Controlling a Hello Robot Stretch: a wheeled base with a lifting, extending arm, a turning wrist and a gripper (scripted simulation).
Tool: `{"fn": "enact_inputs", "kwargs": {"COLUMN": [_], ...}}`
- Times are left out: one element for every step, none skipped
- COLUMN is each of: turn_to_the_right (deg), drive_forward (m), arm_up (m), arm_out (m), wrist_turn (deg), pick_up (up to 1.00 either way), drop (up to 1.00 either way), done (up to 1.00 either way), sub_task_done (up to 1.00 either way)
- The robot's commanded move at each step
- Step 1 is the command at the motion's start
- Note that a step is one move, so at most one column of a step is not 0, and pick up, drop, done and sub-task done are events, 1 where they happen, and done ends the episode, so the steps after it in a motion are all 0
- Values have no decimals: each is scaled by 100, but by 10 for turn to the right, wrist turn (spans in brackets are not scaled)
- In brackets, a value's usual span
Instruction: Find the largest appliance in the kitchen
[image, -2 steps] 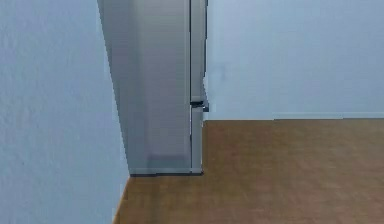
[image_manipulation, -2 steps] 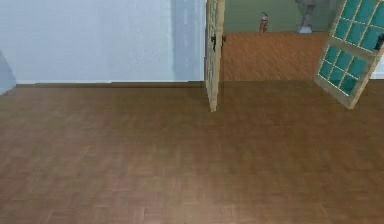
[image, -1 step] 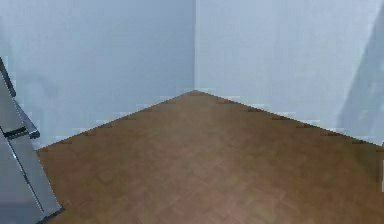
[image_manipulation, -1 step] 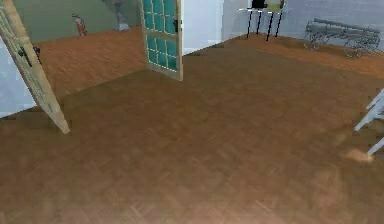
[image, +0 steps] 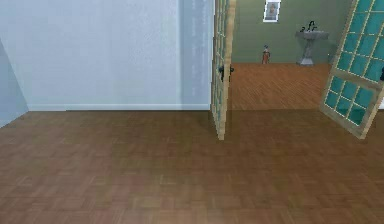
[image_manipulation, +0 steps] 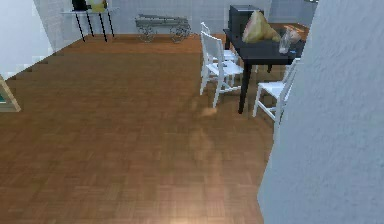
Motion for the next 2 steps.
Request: {"fn": "enact_inputs", "kwargs": {"turn_to_the_right": [0, -450], "drive_forward": [5, 0], "arm_up": [0, 0], "arm_out": [0, 0], "wrist_turn": [0, 0], "pick_up": [0, 0], "drop": [0, 0], "done": [0, 0], "sub_task_done": [0, 0]}}
